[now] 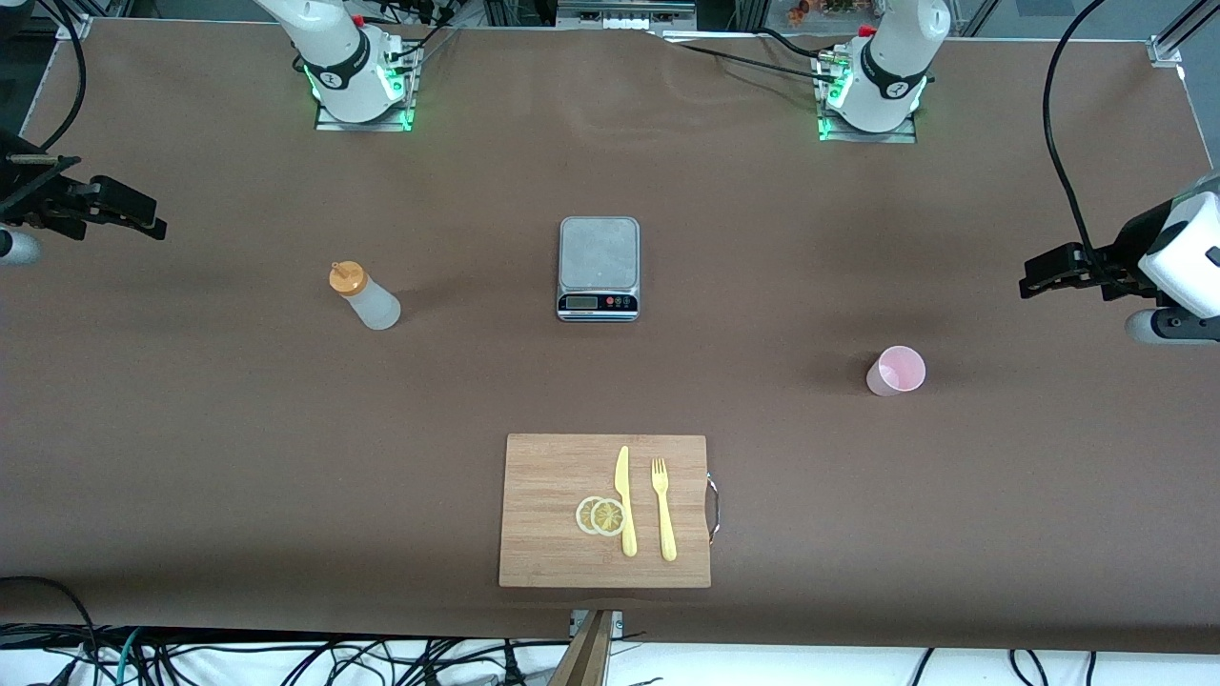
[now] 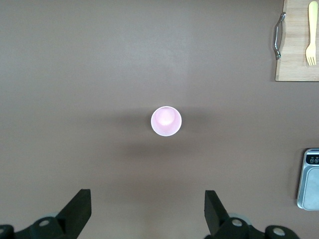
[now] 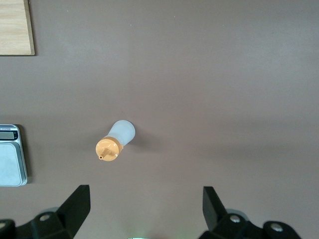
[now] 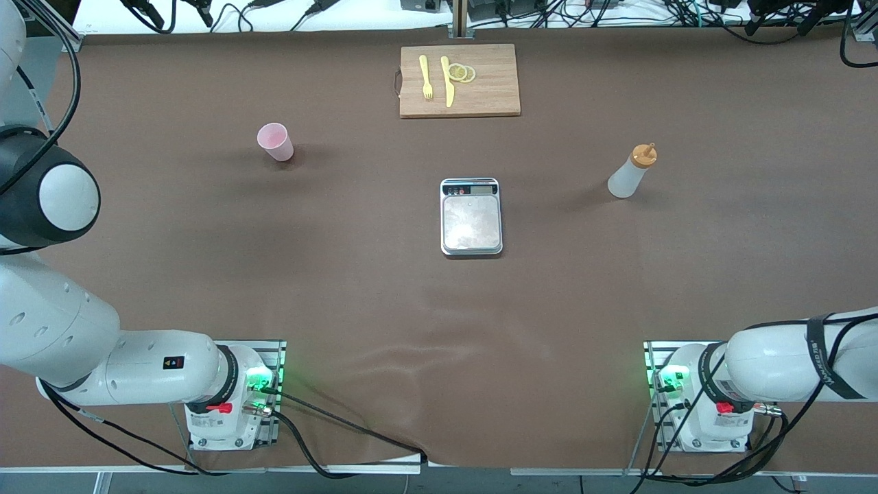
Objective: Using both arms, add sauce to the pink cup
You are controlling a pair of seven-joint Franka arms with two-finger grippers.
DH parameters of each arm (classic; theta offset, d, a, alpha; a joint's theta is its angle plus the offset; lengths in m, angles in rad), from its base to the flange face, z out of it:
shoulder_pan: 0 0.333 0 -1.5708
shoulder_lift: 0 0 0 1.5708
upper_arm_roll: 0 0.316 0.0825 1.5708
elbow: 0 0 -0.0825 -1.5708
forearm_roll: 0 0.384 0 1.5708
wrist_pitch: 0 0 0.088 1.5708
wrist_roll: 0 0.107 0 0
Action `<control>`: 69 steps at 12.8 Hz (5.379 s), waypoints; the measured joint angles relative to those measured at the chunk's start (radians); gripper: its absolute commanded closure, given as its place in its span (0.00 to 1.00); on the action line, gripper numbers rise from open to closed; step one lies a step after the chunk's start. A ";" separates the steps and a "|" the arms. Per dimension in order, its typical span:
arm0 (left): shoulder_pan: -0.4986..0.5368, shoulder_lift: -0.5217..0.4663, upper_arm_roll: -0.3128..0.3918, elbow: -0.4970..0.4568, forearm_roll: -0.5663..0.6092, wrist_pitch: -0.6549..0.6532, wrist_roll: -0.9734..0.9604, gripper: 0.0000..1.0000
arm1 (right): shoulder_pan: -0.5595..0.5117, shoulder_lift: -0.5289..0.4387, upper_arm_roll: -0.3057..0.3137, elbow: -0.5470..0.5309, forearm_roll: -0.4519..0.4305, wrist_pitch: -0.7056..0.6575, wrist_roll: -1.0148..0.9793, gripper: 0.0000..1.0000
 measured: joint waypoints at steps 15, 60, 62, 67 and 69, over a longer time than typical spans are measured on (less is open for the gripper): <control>-0.005 0.000 -0.001 0.000 0.000 0.000 0.000 0.00 | -0.005 0.000 0.000 0.000 0.000 0.000 0.000 0.00; 0.005 0.211 0.033 -0.612 -0.006 0.841 0.098 0.13 | -0.015 0.006 -0.007 0.008 -0.001 0.012 0.000 0.00; 0.003 0.211 0.033 -0.644 -0.012 0.874 0.098 0.57 | -0.015 0.006 -0.007 0.008 -0.001 0.011 0.000 0.00; -0.005 0.205 0.032 -0.653 -0.035 0.879 0.085 1.00 | -0.015 0.006 -0.007 0.008 -0.001 0.001 0.000 0.00; -0.007 0.203 0.031 -0.652 -0.036 0.879 0.077 1.00 | -0.015 0.006 -0.007 0.008 -0.001 -0.001 0.000 0.00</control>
